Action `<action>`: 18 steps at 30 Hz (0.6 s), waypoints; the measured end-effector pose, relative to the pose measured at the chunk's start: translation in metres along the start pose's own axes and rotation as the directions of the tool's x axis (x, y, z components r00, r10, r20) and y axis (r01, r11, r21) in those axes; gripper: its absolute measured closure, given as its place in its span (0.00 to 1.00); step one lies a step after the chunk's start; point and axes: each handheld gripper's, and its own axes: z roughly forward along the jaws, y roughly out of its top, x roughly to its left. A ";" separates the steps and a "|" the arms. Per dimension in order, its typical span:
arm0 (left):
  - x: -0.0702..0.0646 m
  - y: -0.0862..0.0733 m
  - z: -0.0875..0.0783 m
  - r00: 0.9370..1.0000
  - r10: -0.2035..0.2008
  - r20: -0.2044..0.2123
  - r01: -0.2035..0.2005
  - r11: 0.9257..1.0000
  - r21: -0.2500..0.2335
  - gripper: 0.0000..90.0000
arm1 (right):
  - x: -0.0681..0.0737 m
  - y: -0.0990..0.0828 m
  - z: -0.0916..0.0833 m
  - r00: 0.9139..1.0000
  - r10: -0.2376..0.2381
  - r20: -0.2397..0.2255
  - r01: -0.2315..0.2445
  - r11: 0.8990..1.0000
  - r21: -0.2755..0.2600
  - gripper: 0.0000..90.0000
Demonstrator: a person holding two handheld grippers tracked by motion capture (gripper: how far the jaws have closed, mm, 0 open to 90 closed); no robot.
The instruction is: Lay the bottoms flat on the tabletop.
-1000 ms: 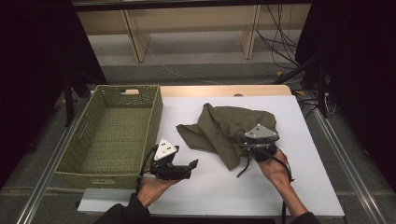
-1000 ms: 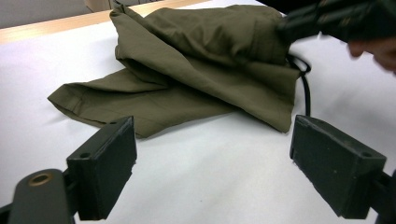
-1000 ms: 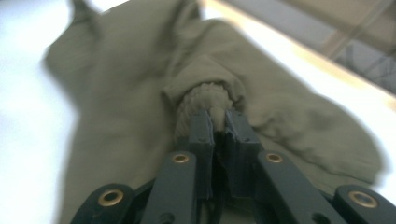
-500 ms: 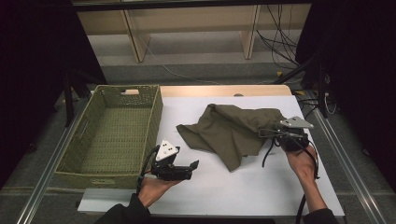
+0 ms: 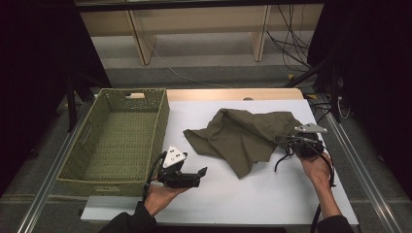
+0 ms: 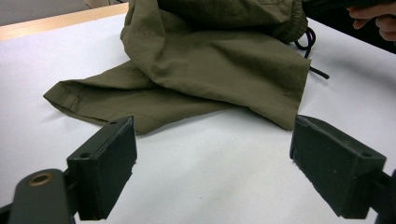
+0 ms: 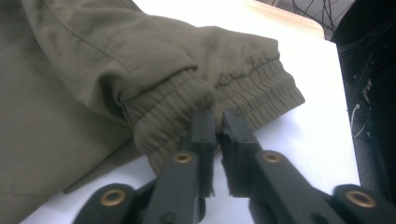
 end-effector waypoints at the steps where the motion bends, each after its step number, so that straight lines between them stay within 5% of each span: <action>1: 0.000 0.000 0.000 1.000 0.000 0.001 0.000 1.000 -0.001 0.16 | 0.001 0.001 -0.003 1.000 0.012 0.011 -0.012 1.000 -0.006 0.78; 4: 0.001 0.001 -0.001 1.000 -0.002 0.001 0.002 1.000 -0.005 0.16 | 0.007 0.008 -0.020 0.999 0.039 -0.011 -0.039 0.996 -0.080 0.56; 8: 0.001 0.001 -0.001 1.000 -0.003 -0.005 0.003 1.000 -0.006 0.16 | 0.029 0.018 -0.040 0.994 0.001 -0.107 -0.020 0.984 -0.178 0.45; 13: 0.001 0.002 -0.002 1.000 0.001 -0.007 -0.001 1.000 -0.008 0.16 | 0.068 0.022 -0.038 0.957 -0.040 -0.287 -0.010 0.985 -0.171 0.40; 18: 0.002 0.002 -0.002 1.000 -0.006 -0.012 0.005 1.000 -0.014 0.16 | 0.103 0.018 -0.024 0.934 -0.103 -0.343 0.062 0.990 -0.127 0.36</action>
